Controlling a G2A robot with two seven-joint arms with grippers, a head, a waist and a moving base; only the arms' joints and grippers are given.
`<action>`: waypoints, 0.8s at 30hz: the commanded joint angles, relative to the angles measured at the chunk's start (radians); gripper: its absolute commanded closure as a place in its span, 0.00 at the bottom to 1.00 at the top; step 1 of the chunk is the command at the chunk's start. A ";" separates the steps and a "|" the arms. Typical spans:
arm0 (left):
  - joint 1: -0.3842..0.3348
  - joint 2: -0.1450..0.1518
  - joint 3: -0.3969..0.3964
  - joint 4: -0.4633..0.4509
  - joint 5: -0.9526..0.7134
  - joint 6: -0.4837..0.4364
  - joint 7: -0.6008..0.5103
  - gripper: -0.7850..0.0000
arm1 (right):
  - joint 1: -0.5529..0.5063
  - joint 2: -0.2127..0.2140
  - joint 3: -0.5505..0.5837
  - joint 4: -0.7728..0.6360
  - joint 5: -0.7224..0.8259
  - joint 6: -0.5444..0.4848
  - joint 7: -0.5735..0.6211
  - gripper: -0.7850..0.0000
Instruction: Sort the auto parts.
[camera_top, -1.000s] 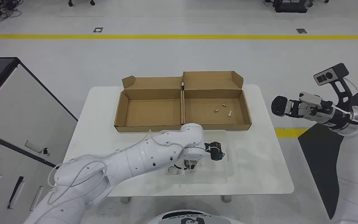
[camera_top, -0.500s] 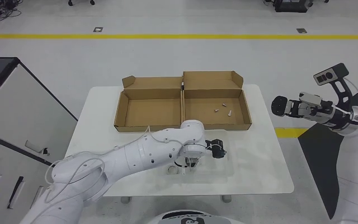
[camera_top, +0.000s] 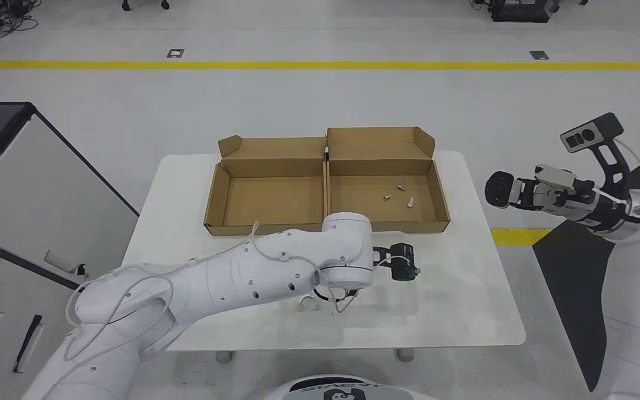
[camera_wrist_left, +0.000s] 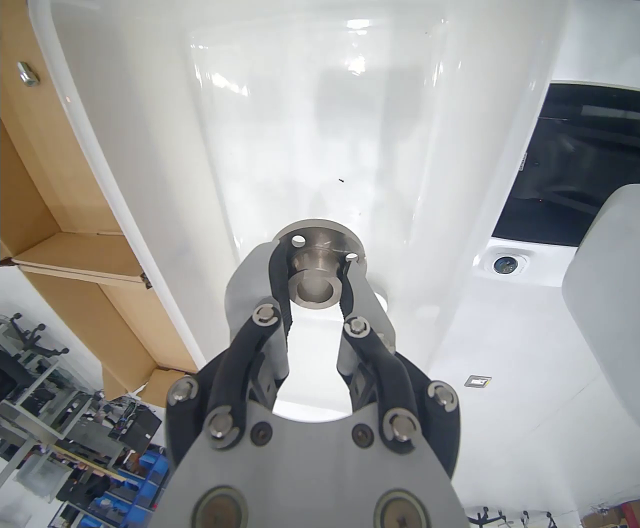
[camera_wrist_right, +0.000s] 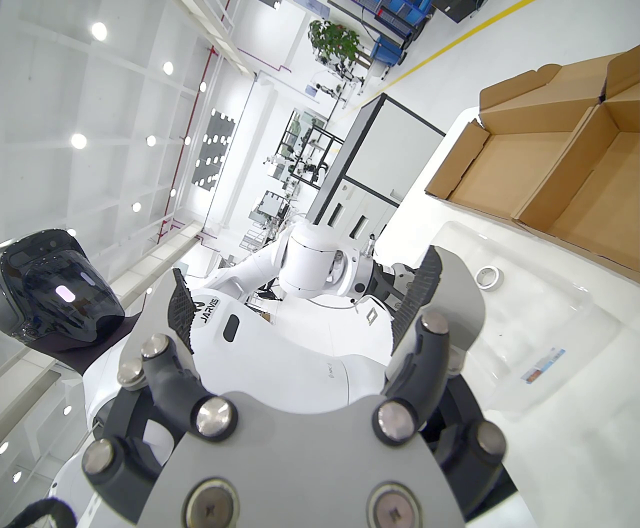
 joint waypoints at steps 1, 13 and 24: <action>0.000 0.000 0.000 0.000 0.000 0.000 0.000 1.00 | 0.000 0.000 0.000 0.000 0.000 0.000 0.000 0.00; 0.064 0.070 -0.205 0.002 -0.125 -0.006 0.147 1.00 | 0.000 0.000 0.000 0.000 0.000 0.000 0.000 0.00; 0.284 0.214 -0.579 -0.072 -0.287 -0.214 0.260 1.00 | 0.000 0.000 0.000 0.000 0.000 0.000 0.000 0.00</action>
